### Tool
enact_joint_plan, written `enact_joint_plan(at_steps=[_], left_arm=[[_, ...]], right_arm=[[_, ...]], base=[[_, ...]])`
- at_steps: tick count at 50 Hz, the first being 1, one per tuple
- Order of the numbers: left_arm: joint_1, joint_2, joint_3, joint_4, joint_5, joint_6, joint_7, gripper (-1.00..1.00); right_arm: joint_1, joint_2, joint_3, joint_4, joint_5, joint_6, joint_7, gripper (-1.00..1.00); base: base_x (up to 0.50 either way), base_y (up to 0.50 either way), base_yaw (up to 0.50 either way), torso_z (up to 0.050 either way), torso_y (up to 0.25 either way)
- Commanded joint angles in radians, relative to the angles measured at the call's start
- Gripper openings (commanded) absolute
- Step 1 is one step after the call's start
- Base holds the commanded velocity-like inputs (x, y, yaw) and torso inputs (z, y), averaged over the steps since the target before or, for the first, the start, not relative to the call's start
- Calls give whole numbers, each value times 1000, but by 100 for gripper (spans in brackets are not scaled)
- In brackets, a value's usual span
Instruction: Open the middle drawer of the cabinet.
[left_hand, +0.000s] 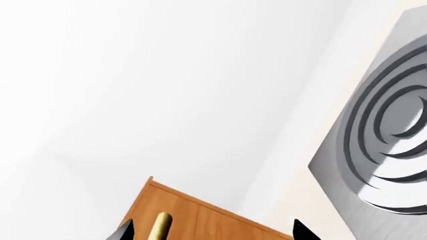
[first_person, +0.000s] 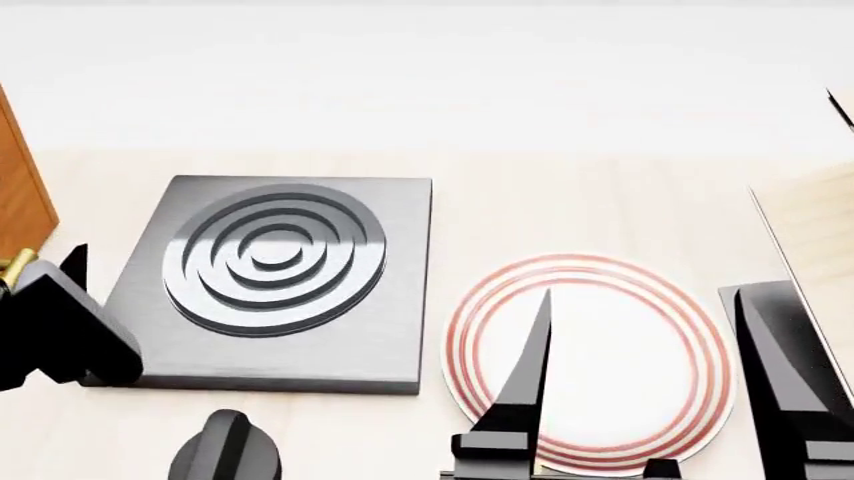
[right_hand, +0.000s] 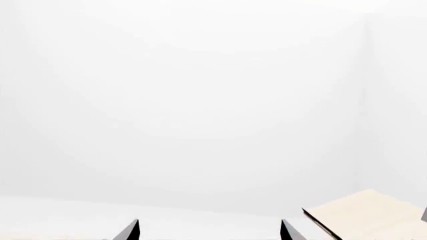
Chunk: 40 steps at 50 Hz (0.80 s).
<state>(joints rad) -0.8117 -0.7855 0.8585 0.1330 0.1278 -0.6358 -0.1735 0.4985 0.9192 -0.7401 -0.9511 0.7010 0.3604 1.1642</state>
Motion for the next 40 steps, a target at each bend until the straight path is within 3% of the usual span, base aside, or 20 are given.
enact_joint_plan(at_steps=[1, 21, 40], left_arm=[[-34, 25, 26, -128, 21, 32, 11, 100], [-45, 49, 72, -282, 38, 171, 19, 100], [-58, 59, 107, -369, 60, 187, 46, 100]], right_arm=[[-2, -3, -6, 10, -5, -2, -4, 100], [-5, -3, -10, 17, -7, -8, -10, 100], [-5, -6, -13, 26, -6, -10, -17, 100]], base=[[0, 0, 0, 0, 0], [0, 0, 0, 0, 0], [0, 0, 0, 0, 0]])
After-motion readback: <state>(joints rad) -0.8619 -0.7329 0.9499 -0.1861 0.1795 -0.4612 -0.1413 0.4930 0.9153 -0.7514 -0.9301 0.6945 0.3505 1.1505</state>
